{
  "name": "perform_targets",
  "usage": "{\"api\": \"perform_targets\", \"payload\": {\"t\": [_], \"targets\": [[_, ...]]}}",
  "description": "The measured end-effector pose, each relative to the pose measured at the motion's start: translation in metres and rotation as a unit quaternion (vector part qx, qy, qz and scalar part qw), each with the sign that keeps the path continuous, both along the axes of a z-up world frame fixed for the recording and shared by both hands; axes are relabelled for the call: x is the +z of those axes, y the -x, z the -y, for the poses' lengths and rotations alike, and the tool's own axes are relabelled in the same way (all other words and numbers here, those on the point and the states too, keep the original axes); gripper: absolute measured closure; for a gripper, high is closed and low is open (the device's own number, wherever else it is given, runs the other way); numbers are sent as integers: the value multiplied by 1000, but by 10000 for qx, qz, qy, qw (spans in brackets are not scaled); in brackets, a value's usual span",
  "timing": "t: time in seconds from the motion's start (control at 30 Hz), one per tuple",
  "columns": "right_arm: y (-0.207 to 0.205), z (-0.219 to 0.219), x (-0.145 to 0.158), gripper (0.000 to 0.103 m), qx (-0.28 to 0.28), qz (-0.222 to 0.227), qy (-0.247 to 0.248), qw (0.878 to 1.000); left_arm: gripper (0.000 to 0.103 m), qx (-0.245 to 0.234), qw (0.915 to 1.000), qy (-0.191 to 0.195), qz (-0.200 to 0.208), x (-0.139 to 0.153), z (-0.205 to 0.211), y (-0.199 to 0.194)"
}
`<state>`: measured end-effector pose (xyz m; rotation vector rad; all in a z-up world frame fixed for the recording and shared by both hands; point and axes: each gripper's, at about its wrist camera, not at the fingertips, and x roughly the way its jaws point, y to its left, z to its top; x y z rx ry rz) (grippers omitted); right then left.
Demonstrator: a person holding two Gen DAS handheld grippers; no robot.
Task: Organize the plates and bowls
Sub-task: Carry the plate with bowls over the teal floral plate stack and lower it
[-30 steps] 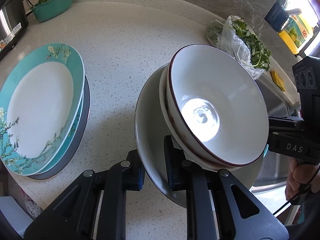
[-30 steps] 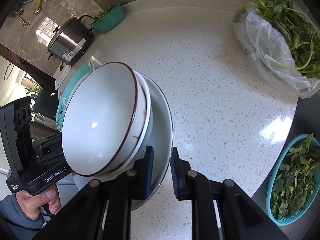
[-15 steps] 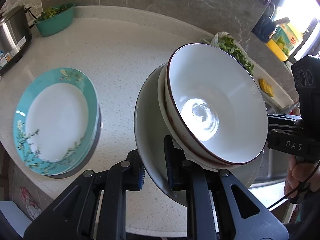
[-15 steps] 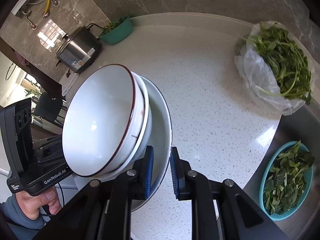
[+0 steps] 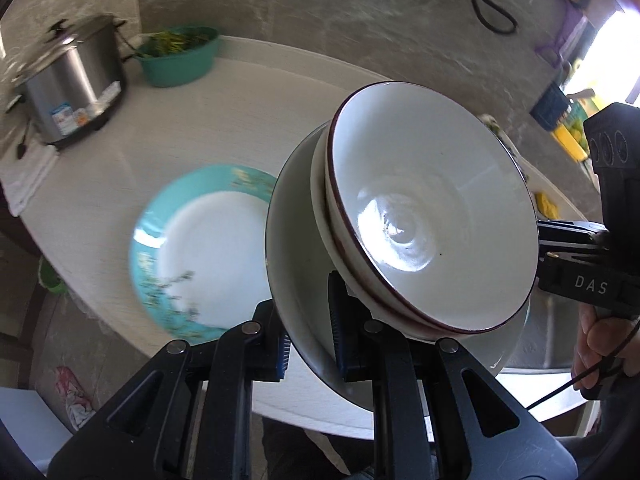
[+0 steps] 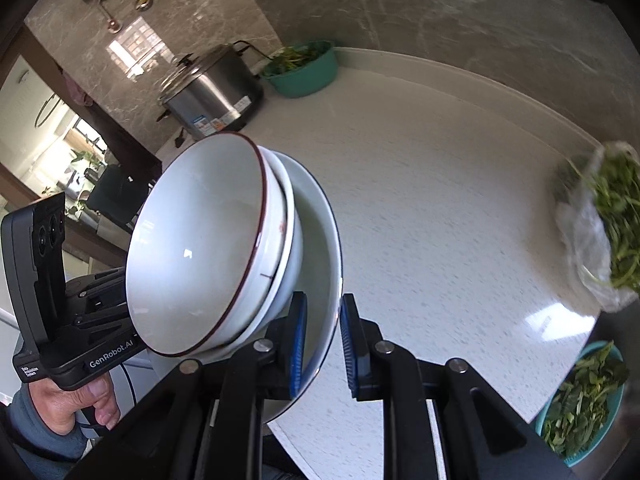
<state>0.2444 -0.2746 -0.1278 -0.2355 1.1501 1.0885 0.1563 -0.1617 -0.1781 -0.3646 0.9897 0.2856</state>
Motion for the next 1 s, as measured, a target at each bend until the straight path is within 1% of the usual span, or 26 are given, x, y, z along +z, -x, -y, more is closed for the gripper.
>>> {"api": "perform_targets", "payload": {"t": [0.13,0.3,0.4,0.53,0.8,0.93,1.0], "targets": [[11,-39,0,84,165,15,14,9999,90,137,9999,-38,-28,5,-37,16],[17,-71,-8,84,216,-39,84,9997,90,191,9997,3,-122,-5,-72,27],[17,-87,-21,84,224,-101,130,9996,90,198,9996,19,-190,-19,-90,29],[15,-106,-45,84,186,-231,245,9993,90,153,9994,74,-302,-45,-108,25],[9,-124,-90,84,20,-386,538,9978,90,30,9985,167,-523,-96,-133,9],[9,-128,-100,84,-16,-412,578,9975,90,3,9983,180,-553,-112,-143,4],[8,-129,-104,84,-30,-434,593,9973,90,-4,9982,185,-563,-116,-144,4]]}}
